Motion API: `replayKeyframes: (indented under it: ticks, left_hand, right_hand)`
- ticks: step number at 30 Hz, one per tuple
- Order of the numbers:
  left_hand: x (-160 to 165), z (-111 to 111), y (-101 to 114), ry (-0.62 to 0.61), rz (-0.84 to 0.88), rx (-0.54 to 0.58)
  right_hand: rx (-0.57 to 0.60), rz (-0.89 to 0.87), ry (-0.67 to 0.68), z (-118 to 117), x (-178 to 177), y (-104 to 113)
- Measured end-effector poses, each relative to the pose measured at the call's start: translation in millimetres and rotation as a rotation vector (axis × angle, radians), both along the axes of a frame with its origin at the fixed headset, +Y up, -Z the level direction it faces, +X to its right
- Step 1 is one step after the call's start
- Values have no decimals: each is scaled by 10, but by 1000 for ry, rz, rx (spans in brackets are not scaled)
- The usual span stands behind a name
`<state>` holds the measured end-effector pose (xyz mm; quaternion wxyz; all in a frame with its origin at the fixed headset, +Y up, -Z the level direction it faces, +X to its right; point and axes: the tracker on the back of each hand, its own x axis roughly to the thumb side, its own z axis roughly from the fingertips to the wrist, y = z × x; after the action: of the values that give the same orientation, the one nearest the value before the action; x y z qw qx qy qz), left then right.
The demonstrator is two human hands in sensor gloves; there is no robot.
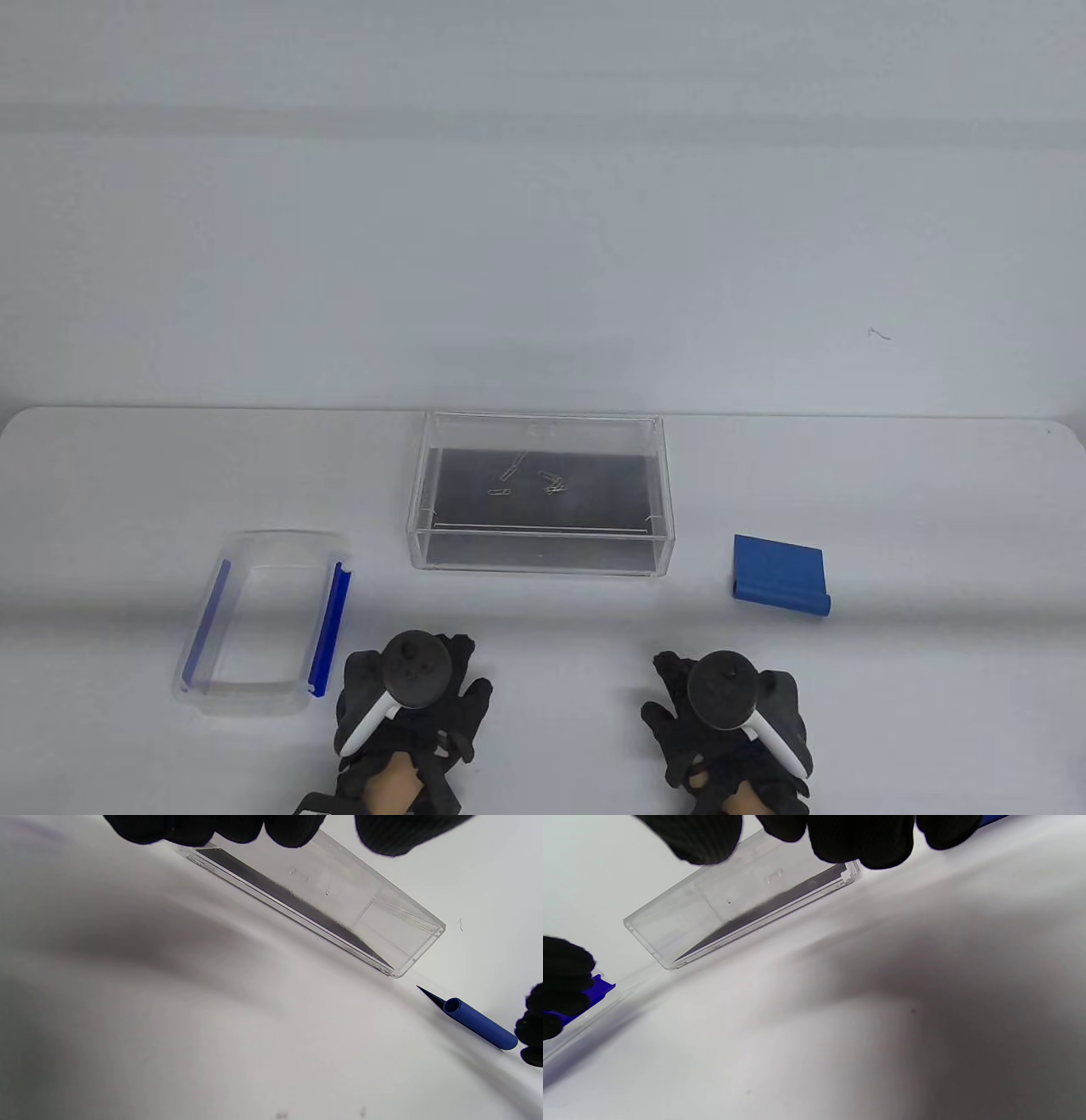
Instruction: Scrape paper clips from drawer organizer into plastic box
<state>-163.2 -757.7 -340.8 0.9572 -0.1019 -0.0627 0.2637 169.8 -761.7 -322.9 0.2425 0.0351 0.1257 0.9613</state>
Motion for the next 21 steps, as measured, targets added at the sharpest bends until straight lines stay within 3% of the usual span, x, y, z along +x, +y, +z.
replayKeyframes:
  ticks: [21]
  left_hand:
    - [-56, -46, -1, 4, 69, -2]
  right_hand:
    - [23, 12, 15, -12, 19, -6]
